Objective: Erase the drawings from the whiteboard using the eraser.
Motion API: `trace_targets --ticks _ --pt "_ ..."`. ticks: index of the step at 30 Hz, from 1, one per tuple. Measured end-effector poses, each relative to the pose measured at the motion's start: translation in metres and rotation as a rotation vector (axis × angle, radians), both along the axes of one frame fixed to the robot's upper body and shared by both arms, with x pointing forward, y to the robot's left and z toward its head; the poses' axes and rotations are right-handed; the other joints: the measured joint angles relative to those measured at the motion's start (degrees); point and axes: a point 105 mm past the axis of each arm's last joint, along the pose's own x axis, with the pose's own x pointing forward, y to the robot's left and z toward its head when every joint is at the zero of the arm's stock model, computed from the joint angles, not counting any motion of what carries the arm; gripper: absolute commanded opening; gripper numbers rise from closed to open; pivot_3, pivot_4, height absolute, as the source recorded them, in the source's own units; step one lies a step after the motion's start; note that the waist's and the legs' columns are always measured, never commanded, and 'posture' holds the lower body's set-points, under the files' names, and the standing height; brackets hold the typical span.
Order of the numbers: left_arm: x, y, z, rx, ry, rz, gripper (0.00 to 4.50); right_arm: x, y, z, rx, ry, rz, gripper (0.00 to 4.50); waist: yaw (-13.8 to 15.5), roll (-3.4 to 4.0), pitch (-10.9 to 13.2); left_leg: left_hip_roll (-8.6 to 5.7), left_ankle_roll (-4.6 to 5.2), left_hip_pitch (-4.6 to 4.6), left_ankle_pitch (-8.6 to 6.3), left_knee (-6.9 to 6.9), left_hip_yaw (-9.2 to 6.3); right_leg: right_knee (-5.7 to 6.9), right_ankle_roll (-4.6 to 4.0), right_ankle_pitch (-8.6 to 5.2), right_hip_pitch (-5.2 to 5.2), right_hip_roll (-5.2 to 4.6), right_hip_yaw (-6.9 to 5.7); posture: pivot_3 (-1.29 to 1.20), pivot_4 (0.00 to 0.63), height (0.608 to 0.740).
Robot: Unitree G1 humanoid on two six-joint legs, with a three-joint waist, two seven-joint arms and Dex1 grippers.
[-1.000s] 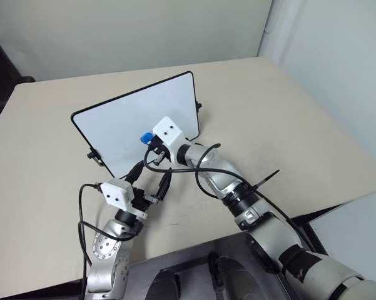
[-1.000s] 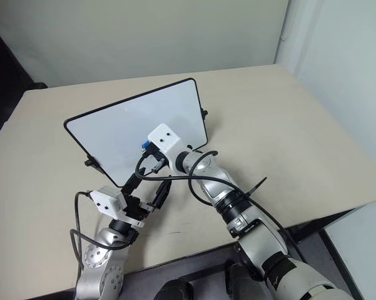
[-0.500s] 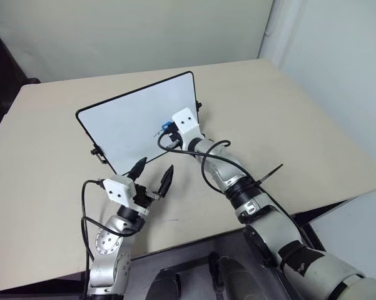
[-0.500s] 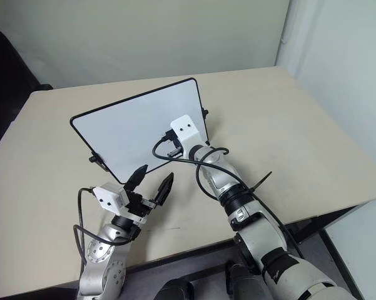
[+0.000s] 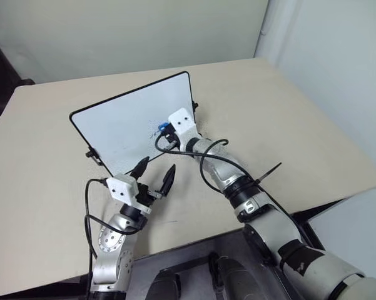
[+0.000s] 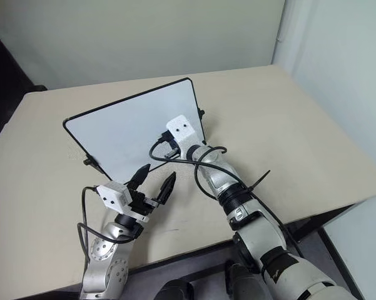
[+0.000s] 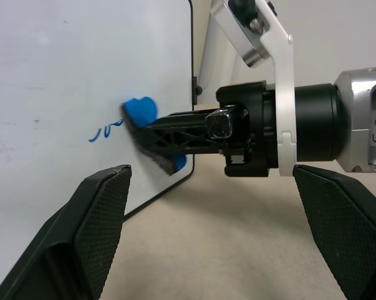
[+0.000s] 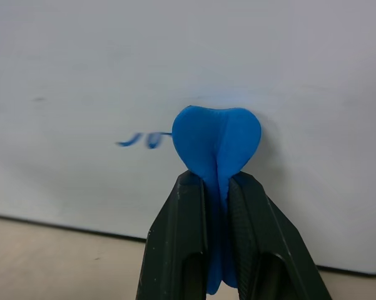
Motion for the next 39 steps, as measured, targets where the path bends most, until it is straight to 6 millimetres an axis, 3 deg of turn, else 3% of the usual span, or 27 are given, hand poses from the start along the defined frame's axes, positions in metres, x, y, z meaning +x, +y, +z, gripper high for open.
trace_targets --ticks 7,12,18,26,39 --pt "-0.002 0.003 -0.004 0.0 0.016 0.011 4.5 -0.024 0.02 -0.001 -0.066 -0.06 0.171 0.25 0.13 0.0 0.0 0.05 -0.26 -0.06 -0.17 -0.05 0.05 -0.04 -0.04 -0.04 -0.15 0.01 0.0 0.0 0.15 0.74" --pt "-0.003 0.005 -0.006 0.0 0.023 0.02 4.5 -0.029 0.023 -0.005 -0.091 -0.066 0.199 0.25 0.75 -0.01 -0.01 0.05 -0.26 -0.08 -0.25 -0.01 0.09 -0.05 -0.27 0.07 -0.14 -0.03 0.03 0.0 0.15 0.74" --pt "-0.004 0.005 -0.005 -0.001 0.019 0.021 4.5 -0.008 0.008 -0.011 -0.059 0.015 0.055 0.25 1.17 -0.03 -0.01 0.05 -0.18 -0.06 -0.2 0.12 0.1 -0.02 -0.13 0.04 -0.07 -0.04 0.05 0.0 0.15 0.74" --pt "-0.004 0.004 -0.005 -0.001 0.018 0.016 4.5 0.019 -0.015 -0.002 0.056 0.081 -0.145 0.25 1.11 -0.15 0.06 -0.07 0.23 -0.01 0.05 0.15 0.0 -0.1 -0.16 0.14 -0.02 -0.01 -0.01 0.0 0.15 0.74" --pt "-0.002 0.003 -0.002 0.0 0.007 0.01 4.5 0.024 -0.017 0.001 0.07 0.093 -0.173 0.25 0.85 -0.15 0.06 -0.06 0.15 0.04 0.04 0.17 0.04 -0.33 -0.02 0.36 -0.02 0.0 -0.03 0.0 0.15 0.74"
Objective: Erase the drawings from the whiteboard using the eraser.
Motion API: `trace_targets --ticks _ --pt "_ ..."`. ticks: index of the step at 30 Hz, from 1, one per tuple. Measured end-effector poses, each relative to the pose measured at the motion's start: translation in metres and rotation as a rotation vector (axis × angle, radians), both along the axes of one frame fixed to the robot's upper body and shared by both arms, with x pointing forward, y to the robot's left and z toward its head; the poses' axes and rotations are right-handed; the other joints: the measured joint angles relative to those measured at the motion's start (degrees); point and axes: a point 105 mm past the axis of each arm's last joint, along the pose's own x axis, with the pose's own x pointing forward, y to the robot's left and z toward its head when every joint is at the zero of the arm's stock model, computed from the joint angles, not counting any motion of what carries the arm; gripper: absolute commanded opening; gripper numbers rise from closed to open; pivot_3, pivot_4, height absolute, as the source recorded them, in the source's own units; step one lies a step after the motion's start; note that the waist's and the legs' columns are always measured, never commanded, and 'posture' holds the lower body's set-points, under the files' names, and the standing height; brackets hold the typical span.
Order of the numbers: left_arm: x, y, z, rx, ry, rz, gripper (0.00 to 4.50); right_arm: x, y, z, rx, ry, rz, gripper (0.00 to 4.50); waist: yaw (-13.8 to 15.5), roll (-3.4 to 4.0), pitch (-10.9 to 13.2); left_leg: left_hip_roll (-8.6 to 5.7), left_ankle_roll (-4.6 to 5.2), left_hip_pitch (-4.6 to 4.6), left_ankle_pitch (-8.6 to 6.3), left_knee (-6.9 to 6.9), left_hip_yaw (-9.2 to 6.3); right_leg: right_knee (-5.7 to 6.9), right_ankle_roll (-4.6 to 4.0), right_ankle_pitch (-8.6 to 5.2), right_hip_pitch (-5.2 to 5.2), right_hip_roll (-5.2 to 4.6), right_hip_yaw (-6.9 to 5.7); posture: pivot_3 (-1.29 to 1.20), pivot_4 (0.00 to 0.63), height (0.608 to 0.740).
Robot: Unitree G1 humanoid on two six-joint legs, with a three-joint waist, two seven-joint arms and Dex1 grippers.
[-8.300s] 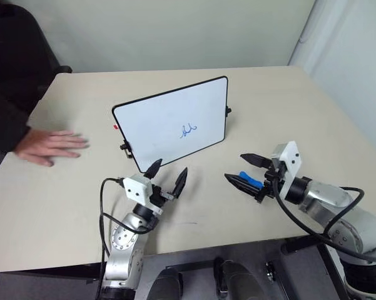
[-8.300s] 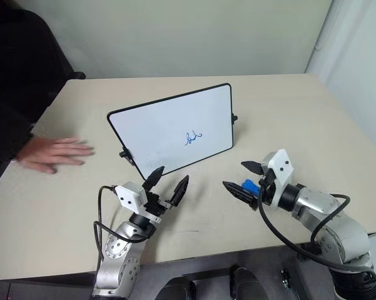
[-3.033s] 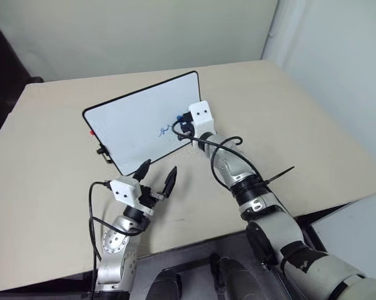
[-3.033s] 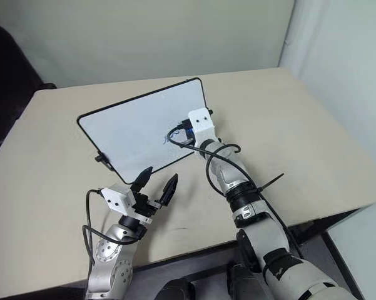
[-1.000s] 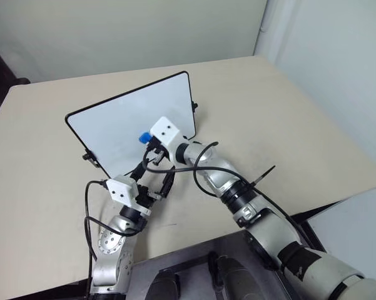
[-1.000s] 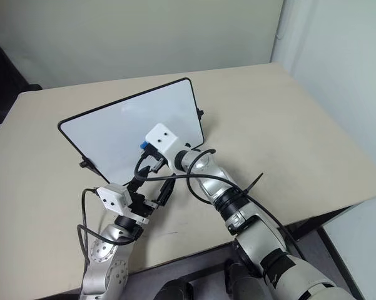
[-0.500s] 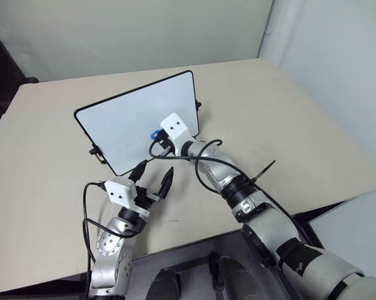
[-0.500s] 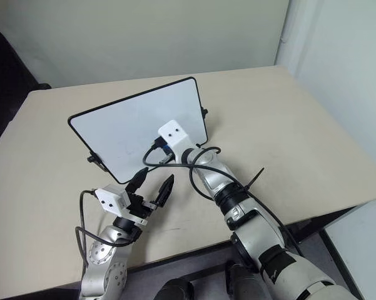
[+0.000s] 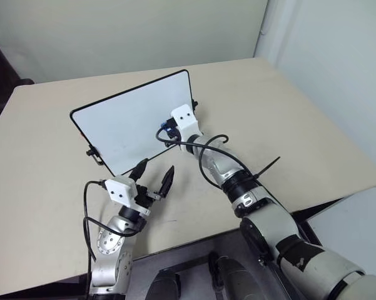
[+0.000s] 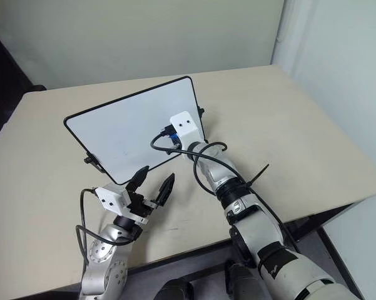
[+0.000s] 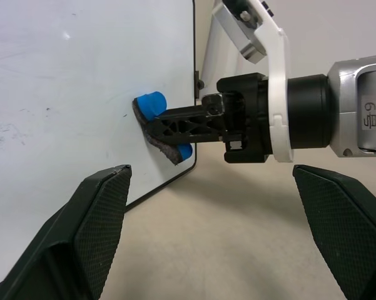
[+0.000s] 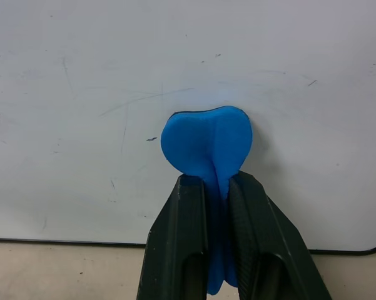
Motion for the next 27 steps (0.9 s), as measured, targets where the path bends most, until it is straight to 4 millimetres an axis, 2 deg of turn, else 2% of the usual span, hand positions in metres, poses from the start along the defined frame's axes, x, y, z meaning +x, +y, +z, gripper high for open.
trace_targets --ticks 4,9,14,16,19,24,27 --pt "0.0 0.0 0.0 0.0 0.0 0.0 4.5 -0.004 0.004 -0.001 -0.009 0.007 0.038 0.25 -0.06 0.0 0.0 -0.01 0.02 0.02 0.01 0.0 -0.01 -0.04 0.0 0.0 -0.01 0.02 -0.02 0.0 0.15 0.74" --pt "0.0 -0.001 0.0 -0.001 0.0 -0.002 4.5 -0.02 0.018 0.003 -0.053 -0.046 0.173 0.25 -0.39 0.0 0.0 0.02 -0.1 -0.02 -0.06 -0.08 -0.05 -0.35 0.11 0.13 -0.05 0.09 -0.11 0.0 0.15 0.74" --pt "0.0 -0.001 0.0 -0.001 0.0 -0.002 4.5 -0.03 0.025 0.002 -0.096 -0.085 0.232 0.25 -0.54 0.0 0.0 0.07 -0.42 -0.01 -0.4 -0.11 0.0 -0.44 -0.03 0.31 -0.17 0.09 -0.1 0.0 0.15 0.74" --pt "0.0 -0.001 0.0 -0.001 -0.002 -0.002 4.5 -0.031 0.025 0.001 -0.106 -0.088 0.24 0.25 -0.68 0.01 -0.01 0.07 -0.43 -0.01 -0.44 -0.14 0.02 -0.46 -0.38 0.5 -0.21 0.09 -0.09 0.0 0.15 0.74" --pt "0.0 -0.001 0.0 -0.001 -0.002 -0.002 4.5 -0.03 0.023 -0.001 -0.111 -0.071 0.225 0.25 -0.66 0.0 -0.01 0.07 -0.39 -0.01 -0.48 -0.13 0.05 -0.46 -0.36 0.49 -0.21 0.09 -0.07 0.0 0.15 0.74" --pt "0.0 -0.001 0.0 -0.001 -0.002 -0.002 4.5 -0.017 0.009 -0.018 -0.124 0.016 0.119 0.25 -0.13 0.0 -0.01 0.06 -0.2 -0.03 -0.36 -0.01 0.06 -0.46 -0.14 0.53 -0.15 0.08 -0.05 0.0 0.15 0.74" --pt "0.0 -0.001 0.0 -0.001 -0.001 -0.003 4.5 -0.007 0.0 -0.017 -0.101 0.043 0.037 0.25 0.0 0.0 -0.01 0.04 -0.1 -0.03 -0.3 0.02 0.06 -0.46 -0.14 0.63 -0.15 0.08 -0.05 0.0 0.15 0.74"
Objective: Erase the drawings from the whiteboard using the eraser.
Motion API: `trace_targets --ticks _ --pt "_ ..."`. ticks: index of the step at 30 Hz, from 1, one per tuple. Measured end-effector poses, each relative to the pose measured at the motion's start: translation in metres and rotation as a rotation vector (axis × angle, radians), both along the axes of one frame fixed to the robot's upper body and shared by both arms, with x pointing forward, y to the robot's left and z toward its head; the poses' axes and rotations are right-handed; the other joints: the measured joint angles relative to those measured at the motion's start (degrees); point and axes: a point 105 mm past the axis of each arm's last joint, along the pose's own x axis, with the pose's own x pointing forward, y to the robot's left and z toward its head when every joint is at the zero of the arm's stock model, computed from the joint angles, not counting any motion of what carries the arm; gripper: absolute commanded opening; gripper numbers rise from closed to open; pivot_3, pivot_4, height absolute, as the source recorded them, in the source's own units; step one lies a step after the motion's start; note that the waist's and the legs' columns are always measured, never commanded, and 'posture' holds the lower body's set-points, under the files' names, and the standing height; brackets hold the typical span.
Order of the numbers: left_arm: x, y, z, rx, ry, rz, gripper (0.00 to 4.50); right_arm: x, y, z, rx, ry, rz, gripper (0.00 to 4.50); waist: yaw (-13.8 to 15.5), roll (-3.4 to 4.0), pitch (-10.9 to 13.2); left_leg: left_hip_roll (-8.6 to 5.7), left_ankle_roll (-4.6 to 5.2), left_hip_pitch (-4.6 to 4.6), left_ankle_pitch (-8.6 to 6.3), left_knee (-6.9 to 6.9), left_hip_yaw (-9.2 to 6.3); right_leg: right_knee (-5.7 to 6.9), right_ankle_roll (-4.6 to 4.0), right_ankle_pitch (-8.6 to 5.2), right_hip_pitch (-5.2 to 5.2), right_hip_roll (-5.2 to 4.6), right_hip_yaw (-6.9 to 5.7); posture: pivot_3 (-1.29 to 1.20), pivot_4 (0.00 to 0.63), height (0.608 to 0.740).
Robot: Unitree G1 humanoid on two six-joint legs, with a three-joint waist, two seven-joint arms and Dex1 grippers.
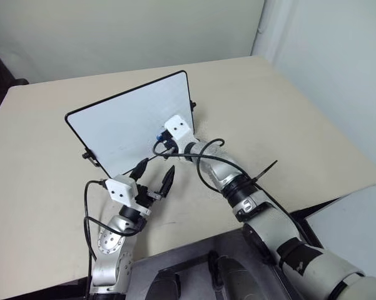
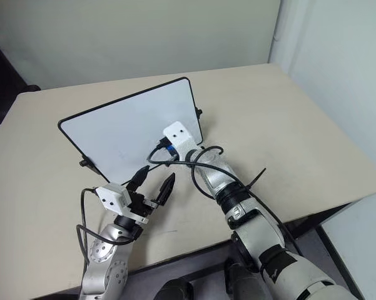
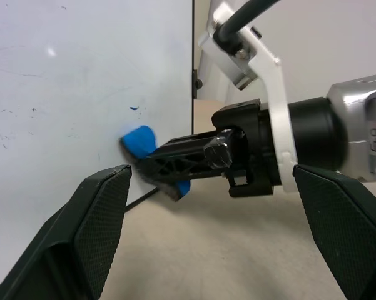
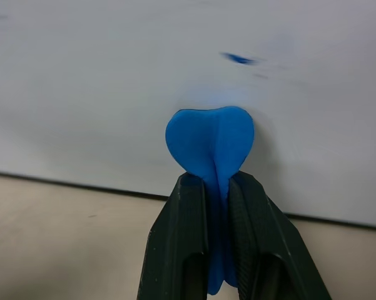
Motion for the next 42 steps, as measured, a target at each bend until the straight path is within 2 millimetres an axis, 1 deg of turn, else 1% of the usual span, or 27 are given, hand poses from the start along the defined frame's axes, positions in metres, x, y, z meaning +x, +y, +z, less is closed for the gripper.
trace_targets --ticks 5,14,20,26,29,32,34,36,40,42 --pt "0.001 -0.001 0.0 0.0 -0.002 -0.004 4.5 0.011 -0.012 0.004 0.067 0.033 -0.089 0.25 0.01 0.0 0.0 -0.03 0.06 0.0 0.04 0.0 -0.01 0.0 0.05 0.03 -0.01 0.0 -0.01 0.0 0.15 0.74" --pt "0.003 -0.001 0.0 0.0 -0.001 -0.006 4.5 0.007 -0.008 0.01 0.092 0.054 -0.052 0.25 -0.39 0.0 0.0 -0.02 0.01 -0.06 0.01 -0.04 0.02 -0.04 0.06 0.06 -0.13 0.01 -0.02 0.0 0.15 0.74" --pt "0.003 -0.001 0.0 0.0 -0.001 -0.007 4.5 0.004 -0.005 0.024 0.112 0.042 -0.025 0.25 -0.53 0.0 0.0 -0.01 0.0 -0.07 0.0 -0.07 0.07 -0.05 0.06 0.07 -0.19 0.01 -0.01 0.0 0.15 0.74" --pt "0.003 -0.001 -0.001 -0.001 0.003 -0.005 4.5 0.0 0.001 0.05 0.148 -0.003 0.007 0.25 -0.53 0.0 0.0 -0.01 0.0 -0.07 0.0 -0.07 0.09 -0.05 0.06 0.07 -0.19 0.01 -0.01 0.0 0.15 0.74" --pt "0.002 -0.001 -0.002 -0.003 0.007 -0.004 4.5 -0.002 0.003 0.056 0.153 -0.019 0.023 0.25 -0.52 0.0 0.0 -0.01 0.0 -0.07 0.0 -0.07 0.09 -0.05 0.06 0.06 -0.19 0.01 -0.01 0.0 0.15 0.74" --pt "0.002 -0.001 -0.002 -0.004 0.007 -0.005 4.5 -0.004 0.006 0.053 0.132 -0.015 0.035 0.25 -0.53 0.0 0.0 -0.01 0.0 -0.06 -0.01 -0.07 0.11 -0.05 0.06 0.06 -0.19 0.01 0.0 0.0 0.15 0.74" --pt "0.002 -0.002 -0.002 -0.006 0.008 -0.008 4.5 -0.006 0.009 0.048 0.104 -0.009 0.05 0.25 -0.54 0.0 0.0 -0.01 0.0 -0.06 -0.01 -0.07 0.1 -0.05 0.06 0.06 -0.19 0.01 0.0 0.0 0.15 0.74" --pt "0.002 -0.003 -0.002 -0.007 0.008 -0.011 4.5 -0.008 0.011 0.038 0.064 0.011 0.068 0.25 -0.54 -0.01 -0.01 -0.01 0.0 -0.04 -0.01 -0.07 0.1 -0.05 0.05 0.07 -0.19 0.01 0.0 0.0 0.15 0.74" --pt "0.002 -0.004 -0.002 -0.007 0.008 -0.013 4.5 -0.013 0.012 0.006 -0.021 0.091 0.084 0.25 -0.42 -0.01 -0.01 -0.01 0.0 -0.05 0.0 -0.04 0.1 -0.05 0.06 0.1 -0.18 0.01 0.0 0.0 0.15 0.74" --pt "0.002 -0.004 -0.003 -0.007 0.01 -0.012 4.5 -0.013 0.011 0.002 -0.031 0.107 0.082 0.25 -0.33 -0.01 -0.01 -0.01 0.0 -0.07 0.0 -0.04 0.1 -0.05 0.07 0.1 -0.18 0.01 0.0 0.0 0.15 0.74"
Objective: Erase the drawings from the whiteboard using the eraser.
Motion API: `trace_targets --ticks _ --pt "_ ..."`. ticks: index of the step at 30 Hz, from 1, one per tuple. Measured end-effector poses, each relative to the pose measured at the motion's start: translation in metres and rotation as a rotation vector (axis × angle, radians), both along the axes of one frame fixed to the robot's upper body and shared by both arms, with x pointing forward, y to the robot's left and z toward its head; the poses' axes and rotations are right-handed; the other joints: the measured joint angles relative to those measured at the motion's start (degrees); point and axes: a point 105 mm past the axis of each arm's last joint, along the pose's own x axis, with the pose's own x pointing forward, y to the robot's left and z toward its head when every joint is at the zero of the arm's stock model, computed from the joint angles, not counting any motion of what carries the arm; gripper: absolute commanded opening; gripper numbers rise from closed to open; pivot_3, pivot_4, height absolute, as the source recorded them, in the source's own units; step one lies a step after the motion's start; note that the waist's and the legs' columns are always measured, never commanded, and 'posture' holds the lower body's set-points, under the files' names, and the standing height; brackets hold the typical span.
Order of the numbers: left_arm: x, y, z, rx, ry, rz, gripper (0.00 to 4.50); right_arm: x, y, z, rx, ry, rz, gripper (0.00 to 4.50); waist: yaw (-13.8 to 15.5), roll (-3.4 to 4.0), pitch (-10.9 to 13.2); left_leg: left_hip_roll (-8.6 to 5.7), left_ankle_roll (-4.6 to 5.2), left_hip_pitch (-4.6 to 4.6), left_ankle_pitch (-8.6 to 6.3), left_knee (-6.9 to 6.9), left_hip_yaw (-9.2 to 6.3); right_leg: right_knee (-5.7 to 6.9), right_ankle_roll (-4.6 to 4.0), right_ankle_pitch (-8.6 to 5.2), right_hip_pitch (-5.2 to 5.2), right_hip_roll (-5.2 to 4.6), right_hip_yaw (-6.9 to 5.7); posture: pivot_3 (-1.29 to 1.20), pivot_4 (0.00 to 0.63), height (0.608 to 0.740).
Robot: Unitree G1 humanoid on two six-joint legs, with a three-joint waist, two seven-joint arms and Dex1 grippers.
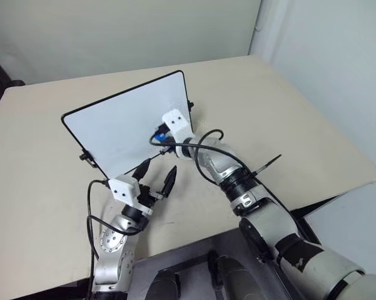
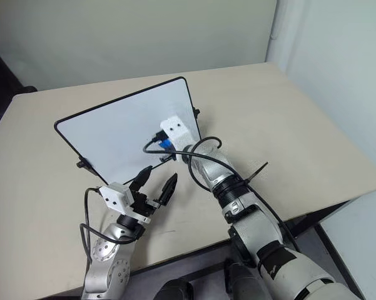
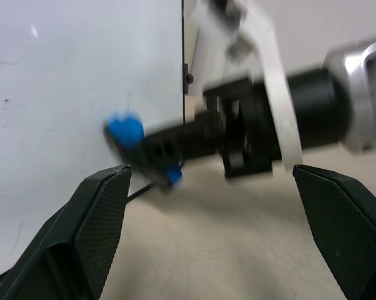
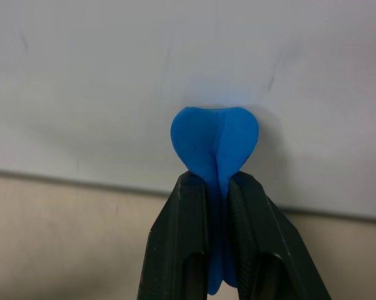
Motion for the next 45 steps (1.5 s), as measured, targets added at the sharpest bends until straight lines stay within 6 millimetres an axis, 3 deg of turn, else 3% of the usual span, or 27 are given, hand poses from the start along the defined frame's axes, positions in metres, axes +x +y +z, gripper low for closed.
trace_targets --ticks 11,17,24,27,29,36,41,45 --pt "0.0 0.0 -0.001 -0.003 0.003 0.003 4.5 0.005 -0.006 0.009 0.041 -0.004 -0.021 0.25 0.12 0.0 0.0 0.0 -0.02 -0.01 -0.01 0.01 0.01 -0.03 -0.01 0.01 0.0 0.0 0.0 0.0 0.15 0.74" --pt "0.0 0.0 -0.001 -0.003 0.003 0.003 4.5 0.014 -0.015 0.044 0.097 -0.082 -0.041 0.25 0.08 -0.01 0.0 0.0 -0.02 -0.01 -0.01 0.01 0.02 -0.03 -0.02 0.01 0.0 0.0 0.0 0.0 0.15 0.74" --pt "0.0 -0.001 0.0 -0.006 -0.001 -0.001 4.5 0.019 -0.025 0.067 0.154 -0.141 -0.063 0.25 0.22 0.0 0.0 0.0 -0.02 -0.02 -0.01 0.01 0.02 -0.03 0.0 0.0 0.0 0.0 0.0 0.0 0.15 0.74" --pt "0.0 -0.001 0.0 -0.008 -0.001 0.0 4.5 0.018 -0.039 0.09 0.2 -0.214 -0.078 0.25 0.48 -0.01 0.0 0.0 -0.02 -0.03 -0.02 0.01 0.04 -0.04 0.01 -0.03 0.0 -0.01 0.0 0.0 0.15 0.74" --pt "0.0 -0.001 0.0 -0.009 -0.001 -0.003 4.5 0.014 -0.052 0.095 0.211 -0.236 -0.09 0.25 0.6 -0.03 -0.01 0.0 -0.02 -0.03 -0.02 0.01 0.05 -0.04 -0.06 -0.04 0.04 -0.02 0.0 0.0 0.15 0.74" --pt "-0.001 -0.001 -0.003 -0.009 0.009 -0.003 4.5 -0.011 -0.114 0.069 0.087 -0.176 -0.119 0.25 1.1 -0.03 -0.02 -0.04 0.01 -0.02 -0.04 0.31 0.19 -0.04 -0.2 0.01 0.19 -0.08 0.02 0.0 0.15 0.74" --pt "-0.002 -0.003 -0.003 -0.009 0.01 -0.007 4.5 -0.041 -0.158 0.034 -0.076 -0.034 -0.144 0.25 1.18 -0.03 -0.02 -0.1 0.16 0.05 -0.12 0.68 0.25 -0.05 0.44 -0.27 0.42 -0.07 0.07 0.0 0.15 0.74" --pt "-0.001 -0.004 -0.004 -0.009 0.012 -0.015 4.5 -0.064 -0.173 0.003 -0.141 0.091 -0.127 0.25 1.14 -0.02 -0.01 -0.27 0.23 0.39 -0.16 0.75 0.29 -0.11 0.7 -0.18 0.86 -0.06 0.13 0.0 0.15 0.74"
